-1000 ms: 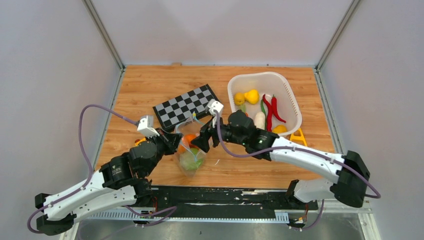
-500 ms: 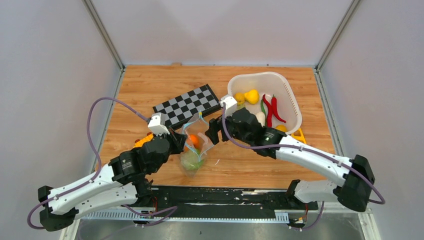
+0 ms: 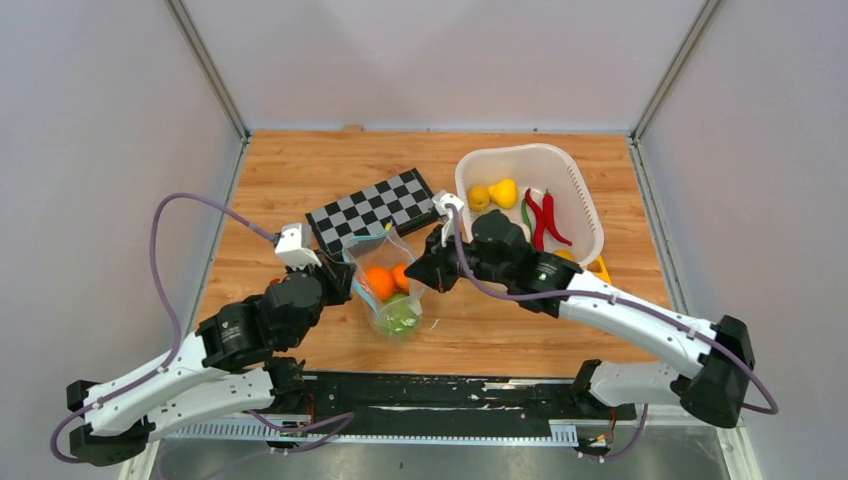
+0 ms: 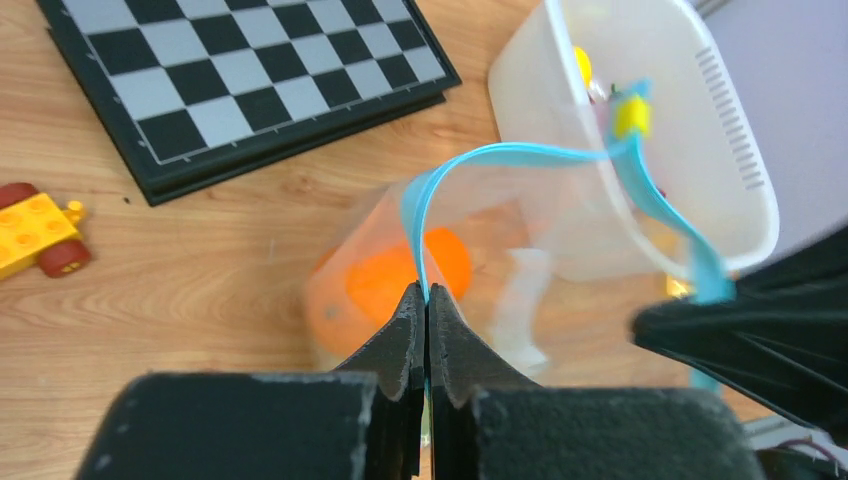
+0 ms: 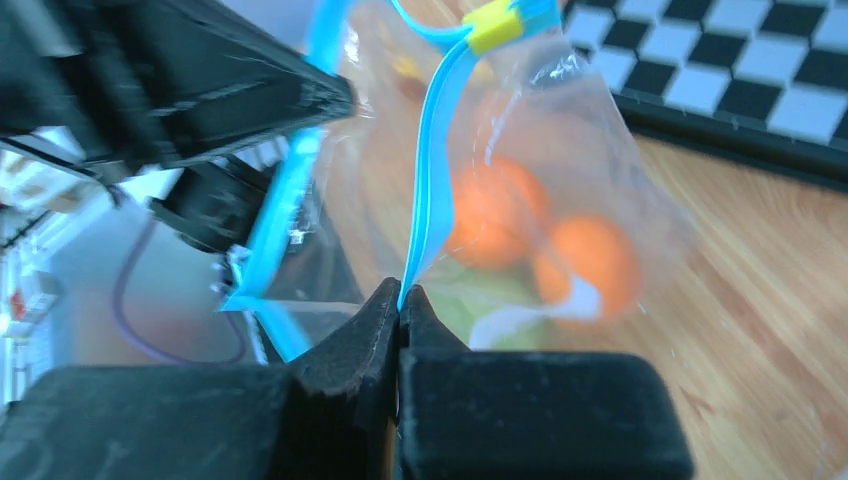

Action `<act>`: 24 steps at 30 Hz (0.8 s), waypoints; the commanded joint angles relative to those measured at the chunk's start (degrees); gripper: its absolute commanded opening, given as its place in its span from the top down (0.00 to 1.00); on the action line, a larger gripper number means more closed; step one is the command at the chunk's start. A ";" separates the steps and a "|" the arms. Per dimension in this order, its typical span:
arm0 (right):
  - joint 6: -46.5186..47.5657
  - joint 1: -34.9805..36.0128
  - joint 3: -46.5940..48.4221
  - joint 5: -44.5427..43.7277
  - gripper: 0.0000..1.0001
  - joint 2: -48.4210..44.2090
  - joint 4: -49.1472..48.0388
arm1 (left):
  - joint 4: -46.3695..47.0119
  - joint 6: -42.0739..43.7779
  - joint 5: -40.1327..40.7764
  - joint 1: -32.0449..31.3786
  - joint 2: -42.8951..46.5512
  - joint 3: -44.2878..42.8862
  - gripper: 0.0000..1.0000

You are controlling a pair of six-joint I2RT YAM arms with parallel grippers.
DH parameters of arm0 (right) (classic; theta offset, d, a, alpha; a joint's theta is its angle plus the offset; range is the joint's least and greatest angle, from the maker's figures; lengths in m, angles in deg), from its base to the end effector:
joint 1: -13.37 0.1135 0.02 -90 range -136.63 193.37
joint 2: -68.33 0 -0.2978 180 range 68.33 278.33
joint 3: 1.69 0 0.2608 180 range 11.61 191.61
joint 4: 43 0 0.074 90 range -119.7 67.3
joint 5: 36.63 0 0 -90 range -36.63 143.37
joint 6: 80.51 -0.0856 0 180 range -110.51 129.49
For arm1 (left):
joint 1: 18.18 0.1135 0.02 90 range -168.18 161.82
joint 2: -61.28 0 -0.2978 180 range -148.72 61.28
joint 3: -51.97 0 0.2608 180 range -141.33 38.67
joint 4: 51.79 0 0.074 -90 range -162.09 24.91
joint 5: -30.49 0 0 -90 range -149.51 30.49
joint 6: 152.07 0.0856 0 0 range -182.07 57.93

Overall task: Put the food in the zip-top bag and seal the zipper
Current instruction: Adjust the zipper food storage bag at the center of the board.

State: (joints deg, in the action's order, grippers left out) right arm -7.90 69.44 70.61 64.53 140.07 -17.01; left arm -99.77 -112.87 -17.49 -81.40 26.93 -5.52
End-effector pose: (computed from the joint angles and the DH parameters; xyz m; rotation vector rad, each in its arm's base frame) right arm 0.1705 0.2832 0.3310 -0.8379 1.9863 0.9815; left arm 0.1137 -0.0981 0.3262 -0.2554 1.9191 -0.6146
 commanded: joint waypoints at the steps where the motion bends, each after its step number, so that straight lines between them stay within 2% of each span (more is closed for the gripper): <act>1: -2.72 0.14 -1.01 3.22 1.00 -4.97 -10.52 | -5.39 1.01 5.97 0.03 1.35 -3.88 1.00; 3: -2.71 -0.62 1.18 -1.84 1.00 -1.24 -3.20 | -4.05 1.88 4.57 0.03 1.19 -3.62 1.00; 6: -3.14 -1.74 4.49 -0.72 1.00 3.84 3.50 | -0.98 3.91 0.83 0.03 -0.63 -3.39 1.00; 10: -5.65 -1.77 2.19 5.79 1.00 1.79 -4.08 | 1.08 5.82 -6.19 -0.02 -4.79 -6.21 1.00; 14: -6.66 -1.84 -1.82 2.31 0.98 -3.07 -9.78 | 3.66 6.92 -8.44 0.02 -5.77 -7.15 1.00; 17: -6.72 -2.87 -3.22 -2.68 0.97 -3.47 -8.18 | 2.22 6.24 -6.89 0.02 -6.16 -7.65 1.00; 24: -7.49 -5.35 -4.87 -0.50 0.91 -2.66 -7.63 | 3.45 6.51 -6.97 0.02 -4.78 -7.95 1.00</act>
State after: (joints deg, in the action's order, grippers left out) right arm -14.04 65.09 65.87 64.79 137.47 -22.76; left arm -99.02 -107.65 -25.23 -81.43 21.29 -11.02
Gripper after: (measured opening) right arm 0.078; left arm 0.008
